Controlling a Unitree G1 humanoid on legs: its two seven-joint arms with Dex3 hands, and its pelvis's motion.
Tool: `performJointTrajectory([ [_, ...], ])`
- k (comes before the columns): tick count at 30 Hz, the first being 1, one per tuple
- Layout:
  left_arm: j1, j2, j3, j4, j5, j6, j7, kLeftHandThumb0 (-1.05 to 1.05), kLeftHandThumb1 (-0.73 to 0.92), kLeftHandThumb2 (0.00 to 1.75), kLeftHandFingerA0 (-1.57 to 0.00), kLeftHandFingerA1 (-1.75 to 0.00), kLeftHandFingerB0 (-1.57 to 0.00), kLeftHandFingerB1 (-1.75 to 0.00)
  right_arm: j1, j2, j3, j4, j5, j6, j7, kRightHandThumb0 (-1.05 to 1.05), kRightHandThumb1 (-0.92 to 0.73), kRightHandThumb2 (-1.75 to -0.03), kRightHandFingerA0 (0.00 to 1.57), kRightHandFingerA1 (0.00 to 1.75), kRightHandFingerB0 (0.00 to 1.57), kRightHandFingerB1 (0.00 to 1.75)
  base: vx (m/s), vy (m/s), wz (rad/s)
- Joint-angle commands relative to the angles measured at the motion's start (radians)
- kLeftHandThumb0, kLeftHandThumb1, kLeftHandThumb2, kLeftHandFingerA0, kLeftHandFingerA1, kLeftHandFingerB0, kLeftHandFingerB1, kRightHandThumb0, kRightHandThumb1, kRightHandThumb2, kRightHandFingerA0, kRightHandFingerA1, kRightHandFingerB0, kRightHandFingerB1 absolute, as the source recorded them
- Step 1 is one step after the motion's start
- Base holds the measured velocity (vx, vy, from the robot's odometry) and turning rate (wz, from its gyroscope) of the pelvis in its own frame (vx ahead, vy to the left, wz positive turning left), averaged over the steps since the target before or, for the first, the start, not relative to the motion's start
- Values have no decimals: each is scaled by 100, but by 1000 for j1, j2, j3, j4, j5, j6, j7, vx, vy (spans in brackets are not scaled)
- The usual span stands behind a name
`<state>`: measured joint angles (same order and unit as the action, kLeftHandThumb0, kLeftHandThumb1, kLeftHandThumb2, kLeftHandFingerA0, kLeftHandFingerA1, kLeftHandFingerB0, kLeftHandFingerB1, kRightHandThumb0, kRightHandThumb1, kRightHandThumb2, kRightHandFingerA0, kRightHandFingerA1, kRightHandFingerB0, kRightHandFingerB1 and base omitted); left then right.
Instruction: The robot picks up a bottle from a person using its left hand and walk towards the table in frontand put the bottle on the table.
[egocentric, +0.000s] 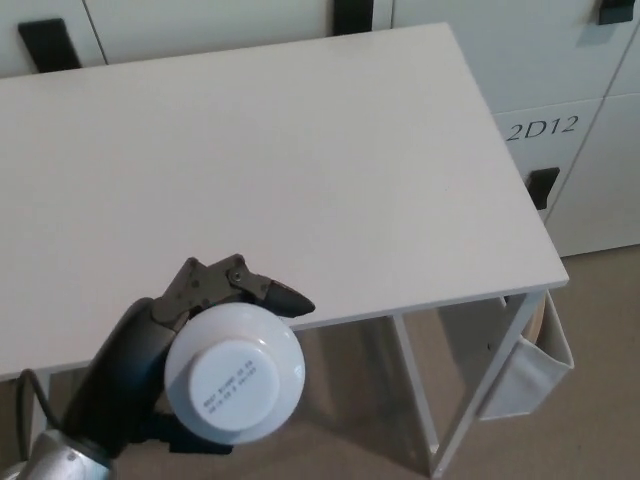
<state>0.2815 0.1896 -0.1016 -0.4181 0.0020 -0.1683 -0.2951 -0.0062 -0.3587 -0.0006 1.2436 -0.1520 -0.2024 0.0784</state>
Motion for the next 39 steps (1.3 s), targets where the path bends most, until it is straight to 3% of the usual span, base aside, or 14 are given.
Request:
performJointTrajectory([
  [1, 8, -2, 7, -13, -31, 22, 4, -13, 76, 71, -96, -130, -78, -96, 15, -3, -6, -4, 6, 8, -2, -39, -65, -59, 68, 46, 55, 41, 0, 0, 0],
  [6, -9, 2, 17, -12, -38, 39, 4, -13, 81, 70, -91, -136, -73, -104, 10, -3, 3, -4, -3, 9, -8, -39, -66, -60, 72, 48, 57, 41, 0, 0, 0],
  [10, -211, -23, 114, 84, -168, 168, 17, -15, 78, 74, -95, -139, -72, -100, 7, -8, 3, 6, -4, -1, -4, -39, -65, -58, 70, 46, 56, 40, 0, 0, 0],
  [11, -246, -27, 127, 117, -170, 173, 21, -18, 73, 80, -93, -140, -73, -103, 20, -13, 2, 4, -4, -10, -2, -39, -65, -58, 70, 46, 56, 40, 0, 0, 0],
  [13, -400, -27, 162, 234, -178, 234, 28, -27, 46, 99, -99, -137, -90, -105, 24, -10, 7, 2, -9, -9, -12, -38, -66, -60, 71, 47, 57, 42, 0, 0, 0],
  [14, -433, -26, 165, 268, -173, 234, 24, -27, 46, 99, -99, -137, -90, -105, 27, -7, 2, -1, -2, -11, -7, -38, -66, -60, 71, 47, 57, 42, 0, 0, 0],
  [15, -477, -29, 166, 315, -166, 238, 21, -28, 37, 106, -113, -122, -100, -101, 28, -6, -1, -1, 2, -10, -3, -39, -66, -59, 71, 47, 56, 41, 0, 0, 0],
  [16, -519, -31, 165, 364, -159, 237, 17, -30, 35, 104, -119, -120, -105, -101, 30, -4, -3, -1, 4, -11, -2, -39, -66, -60, 71, 48, 57, 42, 0, 0, 0],
  [19, -623, -41, 140, 501, -108, 251, 30, -24, 39, 104, -129, -121, -107, -104, 49, -3, -15, -16, 19, -28, 8, -38, -67, -58, 69, 48, 56, 42, 0, 0, 0],
  [23, -678, -73, 116, 600, -95, 276, 42, -18, 40, 105, -128, -123, -103, -102, 73, -3, -21, -53, 24, -34, 22, -38, -69, -59, 68, 48, 55, 42, 0, 0, 0],
  [25, -699, -94, 121, 661, -113, 277, 36, -11, 48, 106, -118, -133, -96, -102, 71, -1, -17, -55, 19, -32, 20, -37, -67, -58, 68, 48, 57, 42, 0, 0, 0],
  [32, -740, -125, 125, 802, -92, 275, 61, -7, 61, 99, -104, -143, -86, -106, 52, -1, -9, -50, 7, -24, 7, -38, -68, -60, 71, 48, 57, 42, 0, 0, 0],
  [33, -740, -121, 115, 832, -74, 258, 66, -8, 68, 91, -96, -146, -82, -107, 48, 1, -8, -50, 7, -18, 5, -37, -67, -60, 71, 49, 57, 42, 0, 0, 0],
  [39, -704, -126, 75, 885, -38, 247, 80, -8, 75, 77, -101, -143, -76, -100, 41, 1, -10, -44, 9, -19, 14, -38, -67, -60, 71, 48, 58, 42, 0, 0, 0],
])
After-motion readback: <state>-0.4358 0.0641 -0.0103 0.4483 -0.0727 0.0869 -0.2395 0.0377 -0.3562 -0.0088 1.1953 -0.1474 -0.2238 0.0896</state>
